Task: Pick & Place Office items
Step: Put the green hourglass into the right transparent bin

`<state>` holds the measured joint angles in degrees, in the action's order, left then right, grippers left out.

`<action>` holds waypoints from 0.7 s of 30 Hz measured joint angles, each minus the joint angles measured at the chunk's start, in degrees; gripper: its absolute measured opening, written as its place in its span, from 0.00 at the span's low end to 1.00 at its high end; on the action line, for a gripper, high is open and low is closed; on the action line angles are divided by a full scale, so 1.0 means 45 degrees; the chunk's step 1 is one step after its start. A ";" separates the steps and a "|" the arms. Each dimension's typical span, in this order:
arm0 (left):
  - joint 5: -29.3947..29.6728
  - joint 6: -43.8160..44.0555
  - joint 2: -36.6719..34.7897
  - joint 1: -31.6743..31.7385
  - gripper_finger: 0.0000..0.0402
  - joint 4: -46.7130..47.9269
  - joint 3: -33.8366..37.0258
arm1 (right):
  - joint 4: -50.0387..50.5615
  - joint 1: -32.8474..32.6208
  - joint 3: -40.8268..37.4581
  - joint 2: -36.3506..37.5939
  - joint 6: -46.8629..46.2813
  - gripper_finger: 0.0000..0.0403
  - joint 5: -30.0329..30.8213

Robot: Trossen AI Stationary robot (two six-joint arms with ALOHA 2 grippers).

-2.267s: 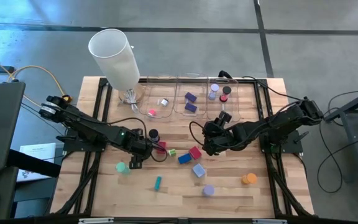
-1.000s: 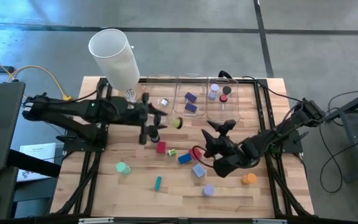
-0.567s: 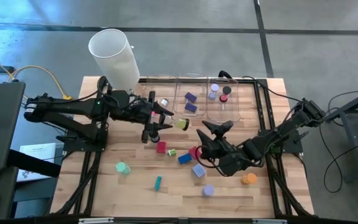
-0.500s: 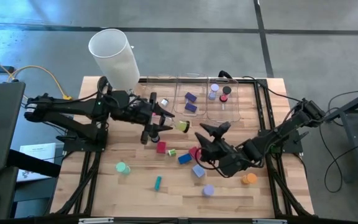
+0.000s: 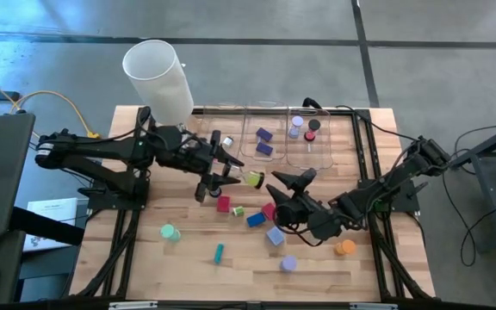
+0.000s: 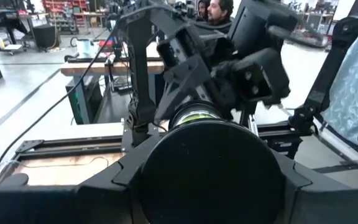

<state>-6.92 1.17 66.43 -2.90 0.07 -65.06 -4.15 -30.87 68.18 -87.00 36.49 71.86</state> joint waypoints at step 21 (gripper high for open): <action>0.0019 0.0146 -0.0003 0.0000 0.48 -0.0076 0.0000 | -0.0861 0.0238 -0.0005 -0.0012 -0.0300 0.98 -0.0932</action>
<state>-6.83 1.83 66.41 -2.90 -0.28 -65.06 -8.03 -29.80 68.16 -87.06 35.14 67.66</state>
